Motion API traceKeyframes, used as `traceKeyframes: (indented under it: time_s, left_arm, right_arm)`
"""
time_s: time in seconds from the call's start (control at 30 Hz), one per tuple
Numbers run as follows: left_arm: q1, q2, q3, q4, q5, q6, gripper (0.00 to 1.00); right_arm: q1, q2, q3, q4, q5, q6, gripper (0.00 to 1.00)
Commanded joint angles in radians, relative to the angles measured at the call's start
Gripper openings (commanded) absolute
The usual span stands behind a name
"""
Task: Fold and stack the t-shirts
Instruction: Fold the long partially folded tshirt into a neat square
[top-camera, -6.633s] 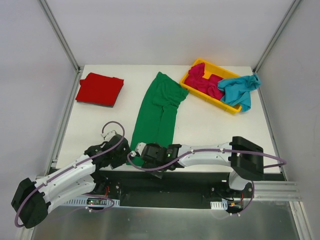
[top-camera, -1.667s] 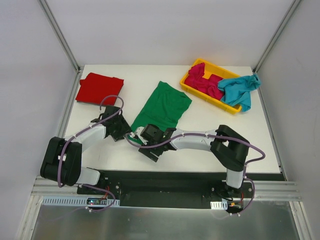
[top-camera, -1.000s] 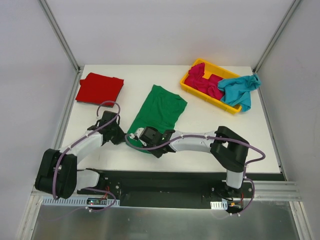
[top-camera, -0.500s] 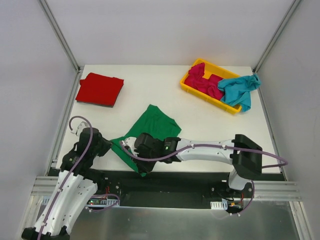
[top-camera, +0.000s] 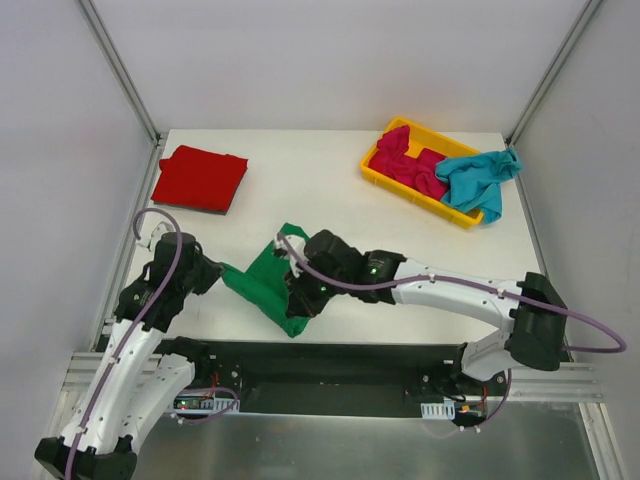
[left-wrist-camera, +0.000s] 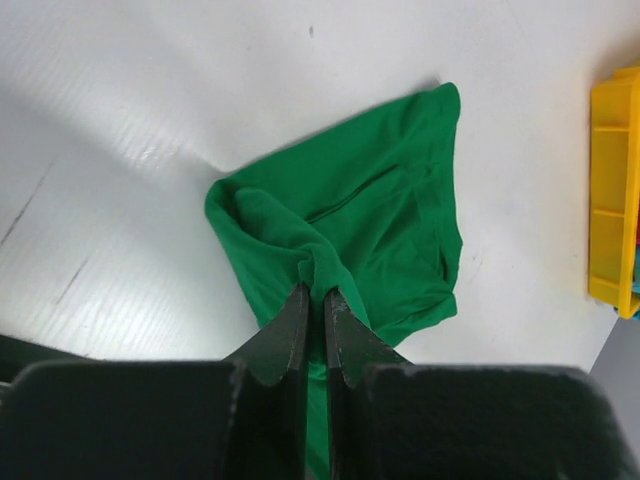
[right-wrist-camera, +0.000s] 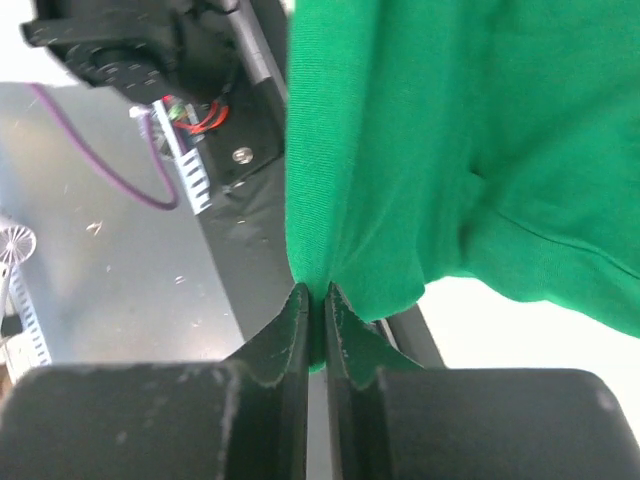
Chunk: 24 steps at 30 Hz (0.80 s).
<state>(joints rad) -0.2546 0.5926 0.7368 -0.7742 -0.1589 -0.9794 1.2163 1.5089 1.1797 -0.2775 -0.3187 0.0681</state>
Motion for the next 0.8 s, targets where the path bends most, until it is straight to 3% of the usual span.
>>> traceKeyframes:
  time_s: [0.0, 0.43, 0.77]
  left_arm:
    - [0.005, 0.102, 0.065, 0.183, 0.004, 0.027, 0.0]
    - [-0.046, 0.47, 0.164, 0.391, 0.024, 0.048, 0.0]
    - [-0.057, 0.731, 0.252, 0.437, 0.001, 0.064, 0.0]
  right_arm:
    - [-0.09, -0.107, -0.063, -0.06, 0.001, 0.032, 0.01]
    - [-0.369, -0.164, -0.18, -0.055, 0.015, 0.019, 0.01]
    - [-0.483, -0.032, -0.166, -0.012, 0.058, 0.004, 0.01]
